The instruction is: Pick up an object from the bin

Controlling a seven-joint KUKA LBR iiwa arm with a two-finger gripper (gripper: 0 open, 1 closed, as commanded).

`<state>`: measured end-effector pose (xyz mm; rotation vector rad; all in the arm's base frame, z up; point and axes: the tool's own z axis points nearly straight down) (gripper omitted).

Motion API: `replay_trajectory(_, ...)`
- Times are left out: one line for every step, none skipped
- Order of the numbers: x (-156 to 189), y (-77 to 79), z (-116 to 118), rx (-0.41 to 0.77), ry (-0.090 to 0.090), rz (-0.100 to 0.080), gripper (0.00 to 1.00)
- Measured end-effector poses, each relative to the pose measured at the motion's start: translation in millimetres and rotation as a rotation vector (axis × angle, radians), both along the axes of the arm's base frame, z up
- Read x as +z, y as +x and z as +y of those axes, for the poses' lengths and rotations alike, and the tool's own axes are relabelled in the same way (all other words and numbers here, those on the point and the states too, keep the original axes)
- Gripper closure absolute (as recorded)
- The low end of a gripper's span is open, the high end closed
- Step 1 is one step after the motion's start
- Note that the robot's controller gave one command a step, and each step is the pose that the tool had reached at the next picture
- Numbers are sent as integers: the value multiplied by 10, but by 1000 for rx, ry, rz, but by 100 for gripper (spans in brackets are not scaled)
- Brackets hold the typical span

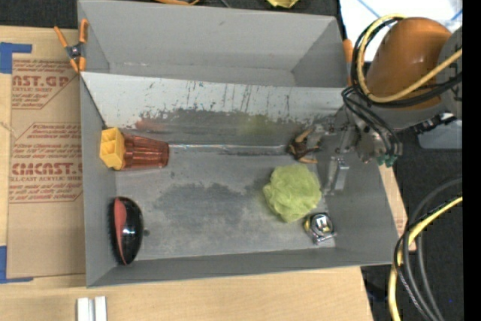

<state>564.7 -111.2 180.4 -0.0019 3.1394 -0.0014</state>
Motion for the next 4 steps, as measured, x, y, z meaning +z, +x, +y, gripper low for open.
replay_trajectory(0,0,0,0,0,0,0)
replay_trajectory(-461,-494,278,88,1,4,0)
replay_trajectory(-462,-352,259,54,1,0,0)
replay_trajectory(-476,-263,170,63,0,-5,0)
